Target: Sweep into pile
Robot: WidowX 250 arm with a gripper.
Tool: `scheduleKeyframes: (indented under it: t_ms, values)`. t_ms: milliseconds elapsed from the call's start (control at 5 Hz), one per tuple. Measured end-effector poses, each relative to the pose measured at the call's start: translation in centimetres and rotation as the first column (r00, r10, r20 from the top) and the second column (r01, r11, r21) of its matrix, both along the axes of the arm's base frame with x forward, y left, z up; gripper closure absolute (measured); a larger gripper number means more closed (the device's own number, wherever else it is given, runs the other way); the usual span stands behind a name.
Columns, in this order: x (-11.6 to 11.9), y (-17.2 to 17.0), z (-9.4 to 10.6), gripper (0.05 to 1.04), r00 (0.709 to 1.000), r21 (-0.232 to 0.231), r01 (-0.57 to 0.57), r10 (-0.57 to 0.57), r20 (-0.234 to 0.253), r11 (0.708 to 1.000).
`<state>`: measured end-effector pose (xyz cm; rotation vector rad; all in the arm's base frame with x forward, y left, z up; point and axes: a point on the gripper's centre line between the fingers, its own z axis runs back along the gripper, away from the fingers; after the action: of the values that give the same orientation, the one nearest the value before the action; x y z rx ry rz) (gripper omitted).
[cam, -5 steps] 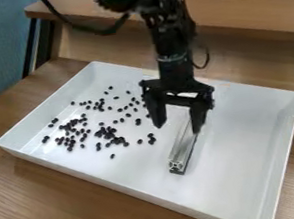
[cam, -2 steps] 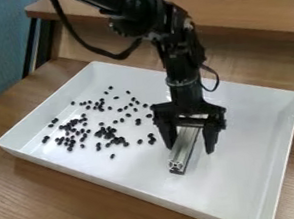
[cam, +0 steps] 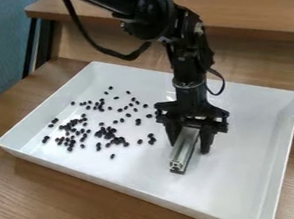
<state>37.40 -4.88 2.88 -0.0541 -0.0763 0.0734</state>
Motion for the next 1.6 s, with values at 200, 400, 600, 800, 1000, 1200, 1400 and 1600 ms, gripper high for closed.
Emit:
scheduleKeyframes:
  t_ms: [200, 400, 600, 800, 1000, 1200, 1400, 1600]
  values:
    - [-0.2, 0.0, 0.0, 0.659, 0.999, 0.006, 0.042, -0.042, -0.015, 0.999]
    - [-1.3, 0.0, -0.1, 0.685, 0.995, -0.003, 0.097, -0.097, -0.032, 0.995]
    - [-3.5, 0.8, 0.1, 0.685, 0.985, -0.03, 0.155, -0.157, -0.073, 0.987]
    - [-5.7, 2.9, 0.1, 0.685, 0.976, -0.035, 0.193, -0.195, -0.1, 0.981]
    - [-6.5, 3.5, -0.4, 0.685, 0.957, -0.034, 0.276, -0.278, -0.078, 0.961]
    - [-6.5, 4.4, -0.6, 0.685, 0.912, 0.019, 0.409, -0.408, -0.034, 0.912]
    - [-6.2, 5.3, -0.7, 0.685, 0.847, 0.077, 0.532, -0.531, -0.023, 0.844]
    - [-5.6, 7.2, -0.7, 0.685, 0.849, 0.101, 0.528, -0.528, -0.031, 0.843]
